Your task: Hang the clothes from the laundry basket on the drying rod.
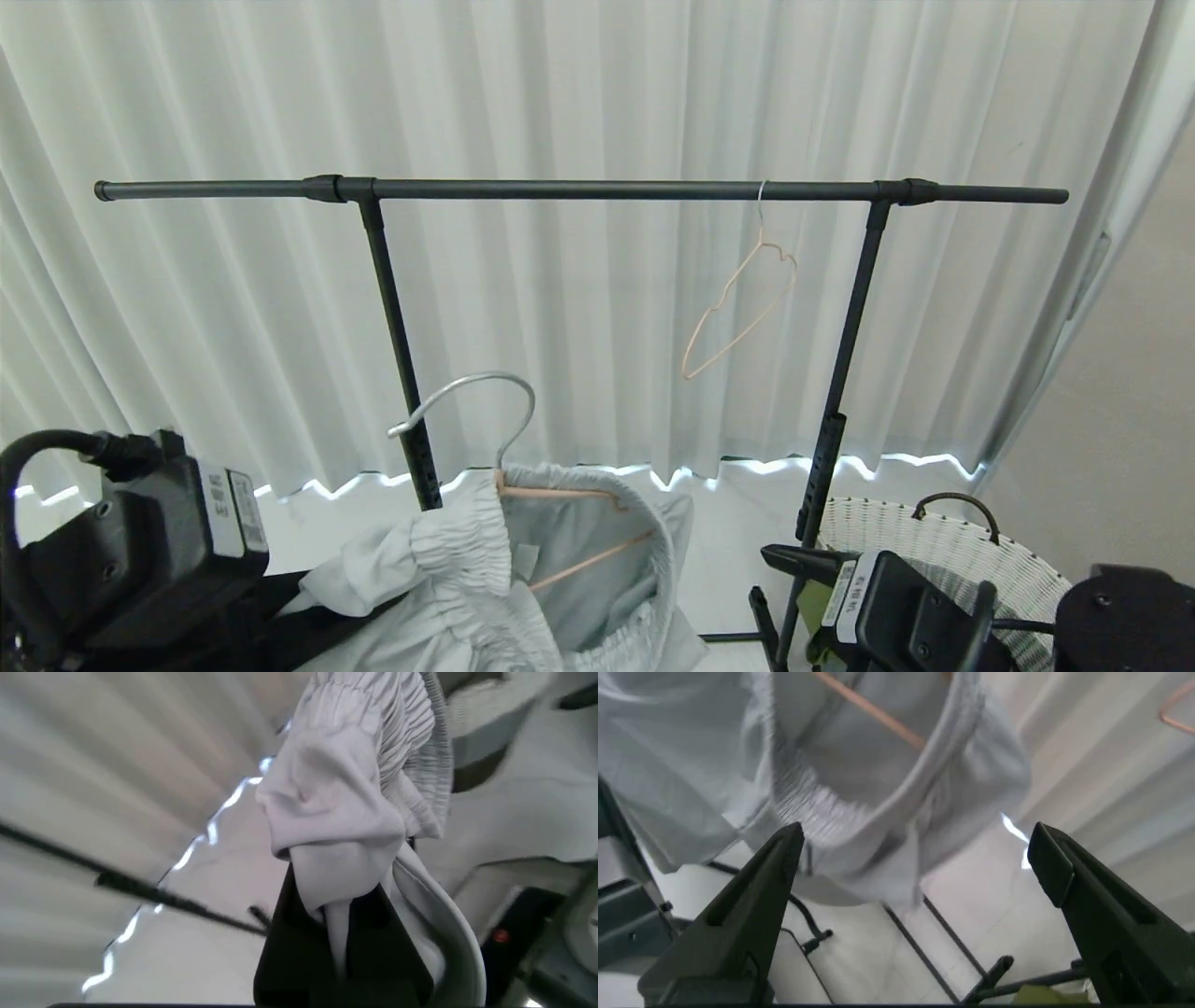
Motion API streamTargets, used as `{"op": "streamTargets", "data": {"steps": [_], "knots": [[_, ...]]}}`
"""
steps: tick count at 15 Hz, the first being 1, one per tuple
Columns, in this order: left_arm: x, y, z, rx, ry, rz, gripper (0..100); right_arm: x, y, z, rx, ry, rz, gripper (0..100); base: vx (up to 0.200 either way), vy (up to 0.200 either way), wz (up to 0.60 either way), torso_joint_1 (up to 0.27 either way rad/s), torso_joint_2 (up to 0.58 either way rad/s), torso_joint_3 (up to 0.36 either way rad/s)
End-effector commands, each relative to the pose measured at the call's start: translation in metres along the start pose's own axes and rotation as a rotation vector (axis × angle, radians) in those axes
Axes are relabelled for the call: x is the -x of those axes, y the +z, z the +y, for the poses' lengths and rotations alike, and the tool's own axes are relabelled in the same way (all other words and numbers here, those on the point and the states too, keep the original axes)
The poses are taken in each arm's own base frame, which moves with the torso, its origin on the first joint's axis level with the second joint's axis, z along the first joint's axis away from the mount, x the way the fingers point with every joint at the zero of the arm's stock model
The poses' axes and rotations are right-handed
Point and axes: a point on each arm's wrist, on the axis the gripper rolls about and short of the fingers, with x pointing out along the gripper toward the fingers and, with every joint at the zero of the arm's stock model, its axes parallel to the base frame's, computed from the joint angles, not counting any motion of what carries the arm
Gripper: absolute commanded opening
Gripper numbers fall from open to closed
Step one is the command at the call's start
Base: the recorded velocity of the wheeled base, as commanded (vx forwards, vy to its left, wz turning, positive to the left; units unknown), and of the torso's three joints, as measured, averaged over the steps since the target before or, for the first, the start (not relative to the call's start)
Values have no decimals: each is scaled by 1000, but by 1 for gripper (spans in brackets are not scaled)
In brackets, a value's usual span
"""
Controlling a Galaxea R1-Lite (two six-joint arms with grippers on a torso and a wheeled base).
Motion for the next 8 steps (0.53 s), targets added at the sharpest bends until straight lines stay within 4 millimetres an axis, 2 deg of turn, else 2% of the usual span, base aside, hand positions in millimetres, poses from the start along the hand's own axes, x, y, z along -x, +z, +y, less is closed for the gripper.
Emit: {"op": "streamTargets", "data": {"steps": [1,3,6,8], "knots": [[4,-6,-4,-50,-26,-10,0,-2,5,-1,24,30,-10,100,0,0,0,0,0,0],[3,-11,-7,-102,-60,-11,0,-4,10,0,48,69,-6,100,0,0,0,0,0,0],[4,-11,-12,-108,-240,-95,0,-8,23,2,113,173,-29,100,0,0,0,0,0,0],[3,-10,-14,-124,-279,-112,0,-10,27,6,184,286,-18,100,0,0,0,0,0,0]]}}
